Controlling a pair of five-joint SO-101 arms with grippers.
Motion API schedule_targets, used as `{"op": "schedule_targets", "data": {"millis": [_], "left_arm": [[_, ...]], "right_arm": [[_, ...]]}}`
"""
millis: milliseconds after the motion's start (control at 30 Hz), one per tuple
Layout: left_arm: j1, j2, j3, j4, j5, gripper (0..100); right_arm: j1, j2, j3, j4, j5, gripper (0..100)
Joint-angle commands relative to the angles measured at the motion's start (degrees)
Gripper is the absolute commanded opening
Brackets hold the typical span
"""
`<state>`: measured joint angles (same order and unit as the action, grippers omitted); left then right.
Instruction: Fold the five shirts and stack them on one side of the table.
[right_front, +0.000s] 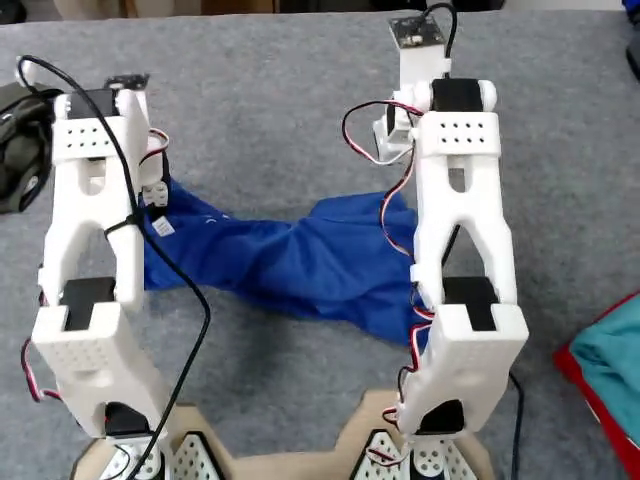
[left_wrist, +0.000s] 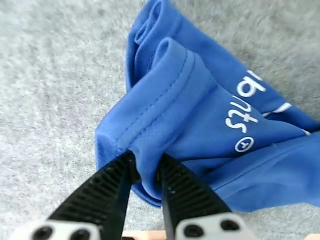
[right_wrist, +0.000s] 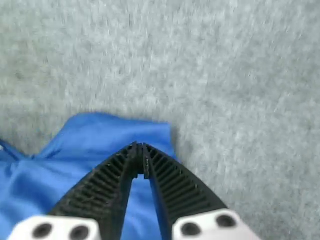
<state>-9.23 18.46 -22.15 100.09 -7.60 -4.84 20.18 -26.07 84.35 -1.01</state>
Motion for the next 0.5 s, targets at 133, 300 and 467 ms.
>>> {"op": "schedule_targets", "data": {"millis": [133, 300, 467], "left_arm": [[-0.53, -1.1, -11.69, -1.05, -0.35, 4], [-1.49, 0.92, -13.36, 0.09, 0.0, 17], [-3.78, 0.84, -13.36, 0.62, 0.0, 15]], "right_arm": [[-1.01, 2.33, -5.05, -3.08, -0.53, 0.9], [-0.84, 6.55, -9.1, -2.37, -0.53, 0.9], [-0.84, 11.03, -14.81, 0.97, -0.53, 0.9]]}}
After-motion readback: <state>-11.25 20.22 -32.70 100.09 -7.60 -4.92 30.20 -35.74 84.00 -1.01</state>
